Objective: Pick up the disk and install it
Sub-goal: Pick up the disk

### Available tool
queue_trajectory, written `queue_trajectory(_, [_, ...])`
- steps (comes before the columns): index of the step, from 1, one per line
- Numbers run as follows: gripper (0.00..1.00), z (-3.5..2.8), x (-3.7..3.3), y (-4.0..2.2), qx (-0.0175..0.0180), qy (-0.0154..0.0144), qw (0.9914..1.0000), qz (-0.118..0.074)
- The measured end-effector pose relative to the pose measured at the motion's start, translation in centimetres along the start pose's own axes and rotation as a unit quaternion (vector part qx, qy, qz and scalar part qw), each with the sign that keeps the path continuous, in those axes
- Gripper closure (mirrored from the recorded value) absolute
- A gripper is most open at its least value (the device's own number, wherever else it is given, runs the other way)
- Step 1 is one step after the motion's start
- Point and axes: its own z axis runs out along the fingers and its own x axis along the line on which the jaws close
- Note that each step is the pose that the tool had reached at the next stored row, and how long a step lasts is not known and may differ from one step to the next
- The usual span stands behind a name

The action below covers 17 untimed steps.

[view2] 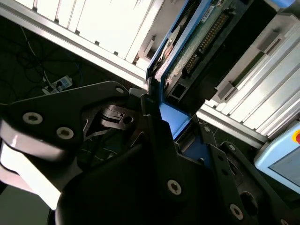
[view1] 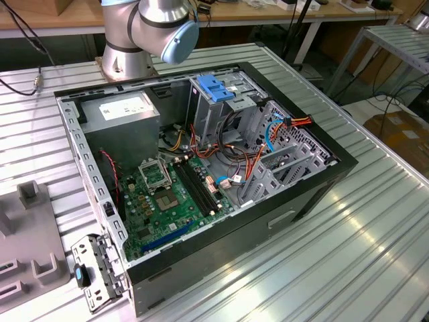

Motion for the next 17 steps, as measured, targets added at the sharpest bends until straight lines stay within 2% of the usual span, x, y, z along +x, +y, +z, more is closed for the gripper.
queue_trajectory(6, [0.63,-0.88,0.0,0.01,0.0,0.0,1.0,0.0])
queue_trajectory(7, [0.63,-1.21,0.0,0.02,0.0001,0.0,1.0,0.0])
queue_trajectory(17, [0.63,-2.28,-0.01,0.04,0.0,0.0,1.0,0.0])
